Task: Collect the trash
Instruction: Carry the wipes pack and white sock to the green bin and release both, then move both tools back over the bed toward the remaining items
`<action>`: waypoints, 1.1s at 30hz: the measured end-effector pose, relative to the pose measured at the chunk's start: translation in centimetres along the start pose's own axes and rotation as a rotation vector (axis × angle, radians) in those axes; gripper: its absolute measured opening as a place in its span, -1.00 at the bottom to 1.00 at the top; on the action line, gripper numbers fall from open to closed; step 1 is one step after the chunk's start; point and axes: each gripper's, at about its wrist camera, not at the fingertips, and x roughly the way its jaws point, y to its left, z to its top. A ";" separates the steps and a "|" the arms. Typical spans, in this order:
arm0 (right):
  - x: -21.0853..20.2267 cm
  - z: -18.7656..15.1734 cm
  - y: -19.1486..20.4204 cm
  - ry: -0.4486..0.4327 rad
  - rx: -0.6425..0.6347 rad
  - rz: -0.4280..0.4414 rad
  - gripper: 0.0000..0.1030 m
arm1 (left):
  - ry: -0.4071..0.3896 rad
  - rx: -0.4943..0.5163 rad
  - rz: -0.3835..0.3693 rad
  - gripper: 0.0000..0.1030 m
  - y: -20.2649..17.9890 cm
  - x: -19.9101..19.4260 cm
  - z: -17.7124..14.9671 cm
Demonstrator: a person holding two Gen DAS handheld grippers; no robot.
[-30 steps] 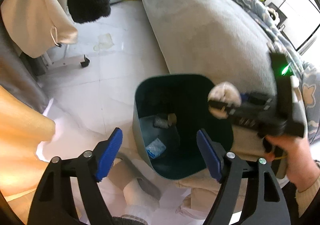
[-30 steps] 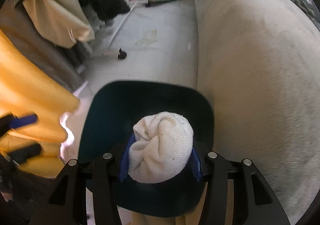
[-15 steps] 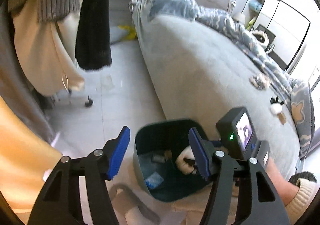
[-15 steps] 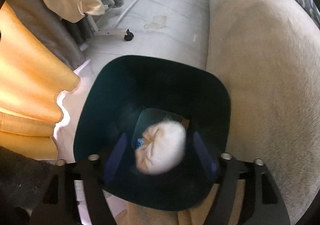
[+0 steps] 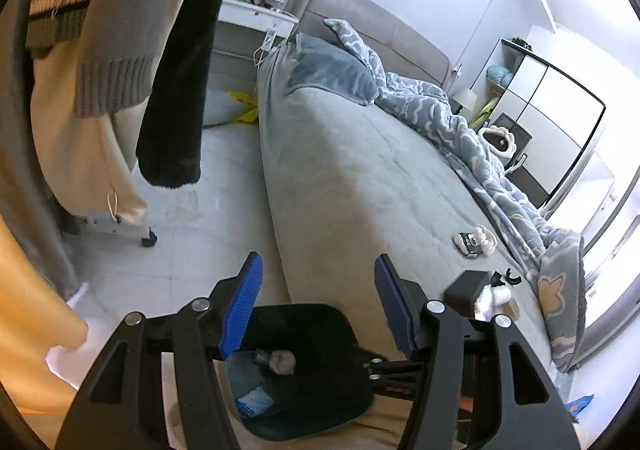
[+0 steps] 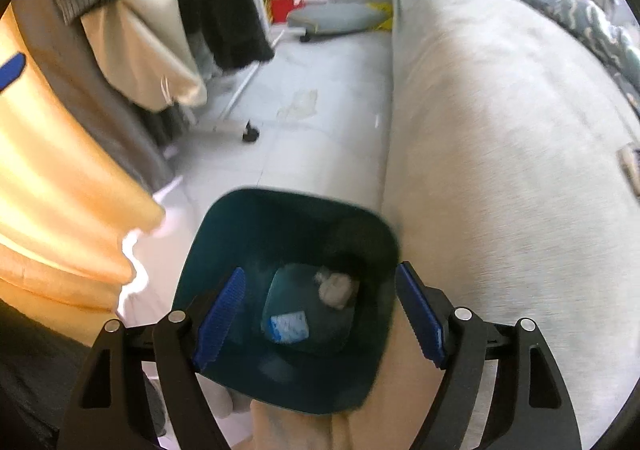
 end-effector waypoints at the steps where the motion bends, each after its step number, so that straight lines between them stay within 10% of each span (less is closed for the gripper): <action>1: -0.8 0.1 -0.4 -0.018 0.002 -0.006 0.54 | -0.002 0.007 0.007 0.17 -0.3 0.0 0.0; 33: -13.2 -6.1 -19.0 -0.243 0.150 -0.183 0.70 | 0.064 0.240 -0.044 0.53 -21.0 9.5 -2.7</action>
